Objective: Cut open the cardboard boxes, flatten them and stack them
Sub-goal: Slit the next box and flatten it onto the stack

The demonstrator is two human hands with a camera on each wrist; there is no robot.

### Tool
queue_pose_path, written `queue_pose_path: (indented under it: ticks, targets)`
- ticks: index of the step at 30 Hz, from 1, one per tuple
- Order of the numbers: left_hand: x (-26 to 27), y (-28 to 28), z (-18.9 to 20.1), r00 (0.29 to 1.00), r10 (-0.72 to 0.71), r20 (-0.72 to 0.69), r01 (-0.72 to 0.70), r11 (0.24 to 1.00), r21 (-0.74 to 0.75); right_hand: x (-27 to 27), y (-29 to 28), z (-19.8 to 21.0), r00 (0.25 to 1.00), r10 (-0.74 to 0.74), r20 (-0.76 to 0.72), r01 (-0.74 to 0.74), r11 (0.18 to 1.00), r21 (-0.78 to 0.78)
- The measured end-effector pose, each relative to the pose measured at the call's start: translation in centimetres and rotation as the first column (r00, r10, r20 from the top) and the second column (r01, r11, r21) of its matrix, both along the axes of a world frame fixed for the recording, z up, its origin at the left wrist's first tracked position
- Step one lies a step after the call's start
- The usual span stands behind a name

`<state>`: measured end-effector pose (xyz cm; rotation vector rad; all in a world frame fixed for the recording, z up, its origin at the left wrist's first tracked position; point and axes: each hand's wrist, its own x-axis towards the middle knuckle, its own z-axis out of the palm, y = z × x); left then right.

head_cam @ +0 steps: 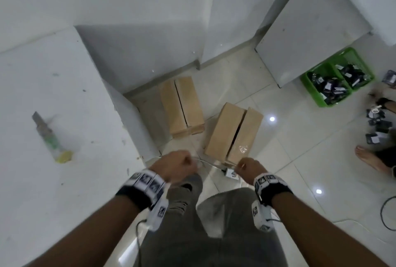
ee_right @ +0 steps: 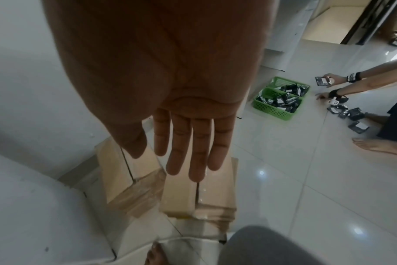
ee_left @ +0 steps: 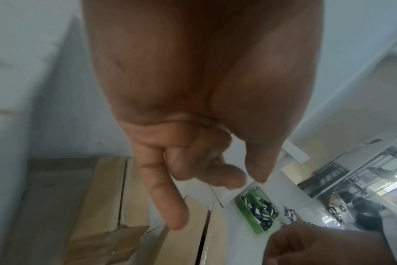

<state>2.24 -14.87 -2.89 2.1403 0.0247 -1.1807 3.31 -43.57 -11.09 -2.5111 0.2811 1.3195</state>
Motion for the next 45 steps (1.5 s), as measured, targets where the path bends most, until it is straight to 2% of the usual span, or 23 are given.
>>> queue_pose_path:
  ticks: [4,6,9,11,14,15,17,18,19,20,21,23,24,27,30,34,37,39,42,43,44,45]
  targets:
    - [5.2,-5.5,-4.8,0.968,0.25,-0.032,-0.251,0.967,-0.05,6.5,-1.7,-1.8,0.999,-0.035,0.035,0.034,0.999,0.035]
    - [6.2,-7.4,-8.1,0.899,0.429,-0.091,-0.435,0.899,-0.06,9.7,-2.8,-3.0,0.999,0.001,0.038,-0.003,0.999,0.045]
    - [5.9,-9.7,-14.9,0.676,0.7,-0.231,-0.708,0.704,0.059,15.3,-4.5,-6.7,0.994,0.105,0.025,-0.107,0.991,0.086]
    - [4.6,-11.3,-20.6,0.538,0.792,-0.289,-0.798,0.589,0.128,18.9,-5.7,-10.5,0.978,0.204,0.034,-0.206,0.975,0.078]
    - [2.8,-15.2,-28.2,0.335,0.911,-0.24,-0.887,0.391,0.246,22.8,-7.3,-17.9,0.919,0.378,0.112,-0.373,0.925,-0.066]
    - [1.7,-16.9,-30.6,0.287,0.921,-0.262,-0.897,0.355,0.263,23.9,-8.0,-20.6,0.897,0.422,0.13,-0.405,0.904,-0.139]
    - [0.4,-21.3,-35.0,0.222,0.898,-0.379,-0.889,0.347,0.299,25.7,-9.8,-26.0,0.875,0.464,0.137,-0.424,0.872,-0.246]
    - [0.0,-23.1,-35.8,0.22,0.869,-0.443,-0.877,0.375,0.3,26.2,-10.6,-27.6,0.885,0.449,0.123,-0.406,0.874,-0.266]
    - [0.1,-25.0,-37.1,0.196,0.874,-0.444,-0.885,0.353,0.304,26.7,-11.5,-30.0,0.903,0.417,0.103,-0.385,0.892,-0.238]
    - [-0.1,-26.6,-38.8,0.179,0.905,-0.387,-0.911,0.301,0.283,26.9,-12.4,-31.8,0.922,0.378,0.087,-0.358,0.915,-0.185]
    - [0.2,-27.8,-40.0,0.112,0.928,-0.355,-0.936,0.219,0.277,26.8,-13.1,-33.1,0.933,0.351,0.078,-0.34,0.932,-0.123]
    - [1.2,-29.7,-39.9,-0.135,0.932,-0.335,-0.969,-0.053,0.242,26.3,-14.2,-33.9,0.91,0.394,0.13,-0.387,0.919,-0.074]
    - [1.1,-30.1,-39.7,-0.189,0.936,-0.296,-0.967,-0.125,0.223,26.1,-14.5,-33.1,0.889,0.427,0.167,-0.42,0.904,-0.074]
    - [0.9,-29.5,-35.9,-0.214,0.962,-0.168,-0.974,-0.196,0.116,26.7,-14.0,-28.0,0.853,0.438,0.284,-0.45,0.893,-0.025]
    - [2.4,-27.4,-26.4,-0.225,0.974,-0.017,-0.971,-0.225,-0.077,28.6,-12.3,-18.9,0.831,0.347,0.435,-0.416,0.906,0.071]
    - [3.7,-22.6,-11.3,-0.158,0.947,0.279,-0.968,-0.094,-0.231,30.4,-7.5,-3.6,0.788,0.075,0.611,-0.342,0.878,0.334]
    - [3.2,-17.3,-0.6,-0.192,0.905,0.381,-0.933,-0.047,-0.357,29.9,-2.3,8.0,0.773,-0.085,0.629,-0.316,0.808,0.498]
    - [1.6,-12.8,5.8,-0.235,0.867,0.44,-0.899,-0.021,-0.437,28.6,2.3,14.8,0.758,-0.108,0.643,-0.371,0.74,0.561]
    - [-3.4,-5.5,12.7,-0.371,0.822,0.432,-0.815,-0.066,-0.575,25.1,10.3,22.4,0.75,-0.051,0.66,-0.489,0.629,0.604]
    - [-5.6,-3.0,14.4,-0.376,0.815,0.442,-0.803,-0.048,-0.594,23.5,13.1,24.2,0.749,-0.021,0.662,-0.521,0.598,0.609]
    - [-8.1,-0.6,15.8,-0.34,0.808,0.481,-0.813,0.004,-0.582,21.9,16.0,25.6,0.746,0.001,0.666,-0.548,0.569,0.613]
    - [-10.7,1.7,17.1,-0.27,0.8,0.536,-0.842,0.074,-0.535,20.1,19.0,26.9,0.744,0.014,0.668,-0.566,0.545,0.618]
